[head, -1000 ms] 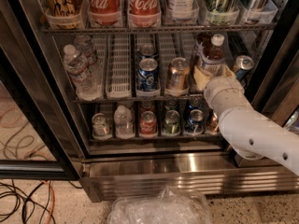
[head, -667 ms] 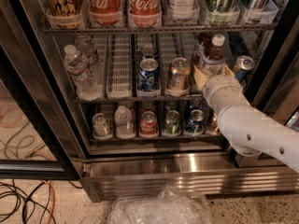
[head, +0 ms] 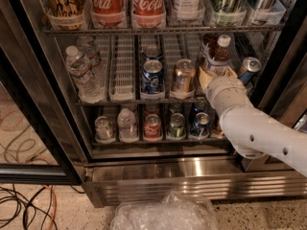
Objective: Pick blue plastic bottle from middle shelf of fridge
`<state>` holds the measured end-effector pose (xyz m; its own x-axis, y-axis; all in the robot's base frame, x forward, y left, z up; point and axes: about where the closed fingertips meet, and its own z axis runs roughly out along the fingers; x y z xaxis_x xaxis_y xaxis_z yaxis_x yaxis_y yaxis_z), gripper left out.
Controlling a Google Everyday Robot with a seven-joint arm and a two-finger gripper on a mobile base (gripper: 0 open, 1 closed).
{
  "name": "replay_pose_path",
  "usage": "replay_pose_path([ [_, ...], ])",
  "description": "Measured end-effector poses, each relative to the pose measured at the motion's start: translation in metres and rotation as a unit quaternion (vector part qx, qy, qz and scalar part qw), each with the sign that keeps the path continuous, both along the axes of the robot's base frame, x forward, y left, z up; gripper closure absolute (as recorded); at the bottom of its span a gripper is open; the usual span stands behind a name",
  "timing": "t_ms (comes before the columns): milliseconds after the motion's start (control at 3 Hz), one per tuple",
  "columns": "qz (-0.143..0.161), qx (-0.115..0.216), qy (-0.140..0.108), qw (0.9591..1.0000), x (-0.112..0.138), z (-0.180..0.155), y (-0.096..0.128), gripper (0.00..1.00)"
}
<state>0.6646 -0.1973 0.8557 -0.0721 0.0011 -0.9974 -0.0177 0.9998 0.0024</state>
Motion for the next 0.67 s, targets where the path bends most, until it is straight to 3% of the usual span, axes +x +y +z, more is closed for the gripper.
replay_pose_path([
  [333, 0.000, 0.000, 0.000, 1.0000, 0.000, 0.000, 0.000, 1.00],
  [667, 0.004, -0.001, -0.027, 0.9996, -0.002, 0.013, 0.004, 1.00],
])
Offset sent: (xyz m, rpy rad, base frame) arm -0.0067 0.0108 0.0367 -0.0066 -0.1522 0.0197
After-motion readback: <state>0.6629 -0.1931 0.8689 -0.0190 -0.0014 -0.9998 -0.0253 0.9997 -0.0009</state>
